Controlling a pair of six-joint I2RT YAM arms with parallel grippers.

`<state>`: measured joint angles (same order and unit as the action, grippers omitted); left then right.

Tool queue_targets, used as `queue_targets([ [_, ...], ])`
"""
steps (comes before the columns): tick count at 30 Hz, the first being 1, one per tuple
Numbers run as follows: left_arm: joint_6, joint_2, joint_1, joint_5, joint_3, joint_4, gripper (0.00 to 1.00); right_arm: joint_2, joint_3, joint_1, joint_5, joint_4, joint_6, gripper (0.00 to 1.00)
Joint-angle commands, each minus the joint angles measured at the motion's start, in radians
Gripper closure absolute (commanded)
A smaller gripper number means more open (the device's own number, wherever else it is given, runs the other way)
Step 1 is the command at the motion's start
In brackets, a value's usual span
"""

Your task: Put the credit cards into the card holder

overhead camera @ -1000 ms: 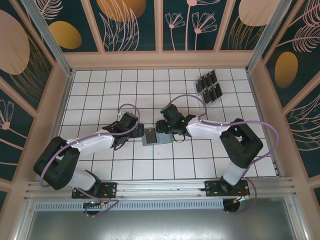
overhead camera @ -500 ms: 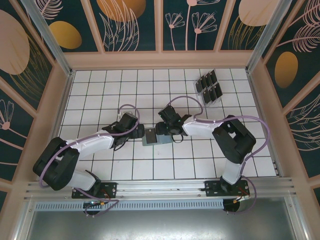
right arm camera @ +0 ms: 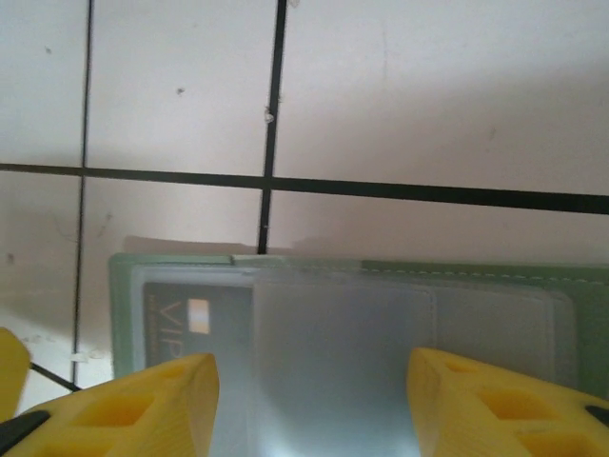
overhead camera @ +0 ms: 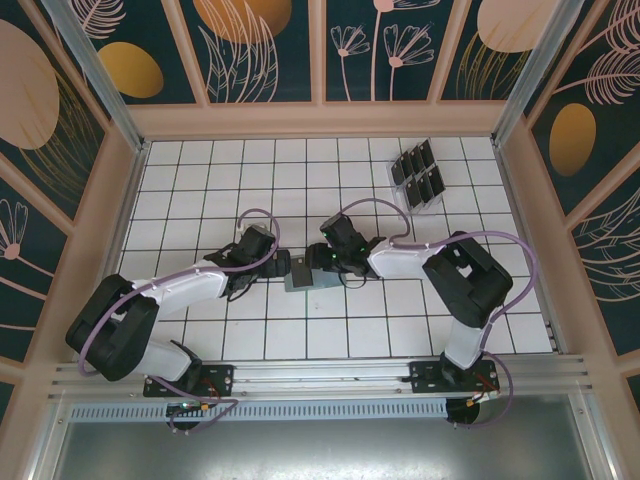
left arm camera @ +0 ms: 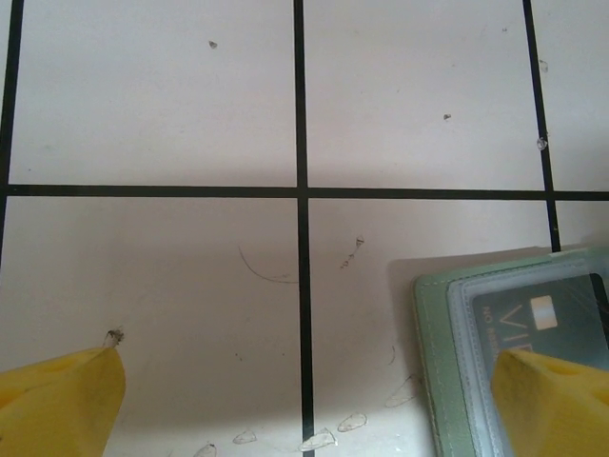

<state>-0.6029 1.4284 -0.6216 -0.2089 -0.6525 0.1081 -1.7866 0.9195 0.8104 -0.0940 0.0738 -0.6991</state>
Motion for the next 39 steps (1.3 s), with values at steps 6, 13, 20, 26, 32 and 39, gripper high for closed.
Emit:
queue_targets([
  [6, 0.040, -0.031, 0.005, 0.047, 0.014, -0.028, 0.01, -0.004, -0.066, 0.003, -0.078, 0.113, -0.156, 0.45],
  [13, 0.055, -0.035, 0.006, 0.105, 0.032, -0.050, 0.02, 0.029, -0.109, 0.003, -0.091, 0.196, -0.227, 0.45],
  [20, 0.023, -0.118, 0.005, 0.139, 0.093, -0.097, 0.01, 0.037, -0.112, 0.001, -0.105, 0.234, -0.266, 0.45],
  [26, -0.019, -0.210, -0.023, 0.158, 0.153, -0.127, 0.01, 0.041, -0.109, 0.001, -0.107, 0.246, -0.282, 0.45],
  [32, -0.067, -0.232, -0.087, 0.155, 0.184, -0.168, 0.02, 0.034, -0.098, 0.000, -0.113, 0.252, -0.290, 0.45],
  [39, -0.125, -0.235, -0.130, 0.148, 0.226, -0.232, 0.01, 0.019, -0.097, -0.001, -0.124, 0.273, -0.313, 0.45],
])
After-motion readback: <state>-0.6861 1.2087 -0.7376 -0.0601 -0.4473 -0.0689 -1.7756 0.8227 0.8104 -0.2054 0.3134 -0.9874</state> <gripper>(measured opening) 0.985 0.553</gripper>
